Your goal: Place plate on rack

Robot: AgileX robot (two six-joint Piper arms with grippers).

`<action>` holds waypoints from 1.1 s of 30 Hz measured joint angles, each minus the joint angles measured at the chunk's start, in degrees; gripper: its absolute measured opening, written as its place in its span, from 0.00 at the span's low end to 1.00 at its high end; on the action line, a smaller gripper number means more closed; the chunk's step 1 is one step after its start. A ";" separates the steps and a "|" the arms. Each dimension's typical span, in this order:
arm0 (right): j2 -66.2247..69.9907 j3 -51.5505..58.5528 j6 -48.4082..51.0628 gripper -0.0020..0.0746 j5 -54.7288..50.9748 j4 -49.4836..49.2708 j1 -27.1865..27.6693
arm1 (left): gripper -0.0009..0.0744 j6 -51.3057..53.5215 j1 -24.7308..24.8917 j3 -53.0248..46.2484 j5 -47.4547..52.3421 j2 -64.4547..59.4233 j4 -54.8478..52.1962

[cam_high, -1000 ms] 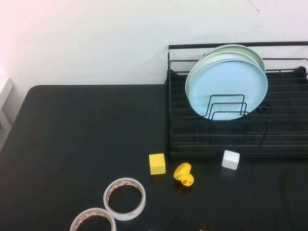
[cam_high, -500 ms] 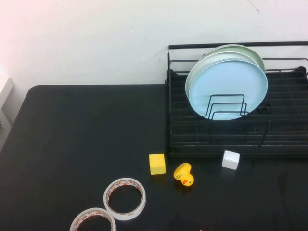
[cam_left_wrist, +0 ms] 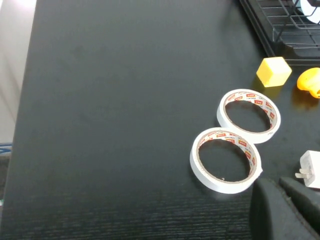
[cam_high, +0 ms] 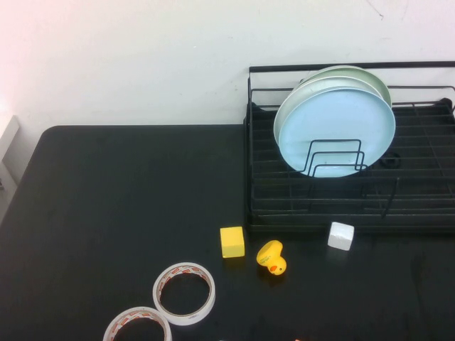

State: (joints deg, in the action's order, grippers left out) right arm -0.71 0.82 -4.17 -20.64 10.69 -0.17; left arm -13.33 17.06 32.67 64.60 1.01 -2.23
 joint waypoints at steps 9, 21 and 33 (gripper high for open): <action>0.00 0.00 0.00 0.03 0.00 0.00 0.00 | 0.01 -2.26 0.00 0.00 -10.36 0.00 -0.14; 0.00 0.00 0.00 0.02 0.00 0.00 0.00 | 0.01 -3.13 -7.98 -19.59 -39.71 0.00 -0.98; 0.00 0.00 0.00 0.02 0.00 0.00 0.00 | 0.01 -3.13 -17.06 -33.39 -46.44 0.00 2.23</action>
State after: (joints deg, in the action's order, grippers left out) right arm -0.71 0.82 -4.17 -20.64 10.69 -0.17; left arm -16.47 0.00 -0.72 18.16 1.01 0.00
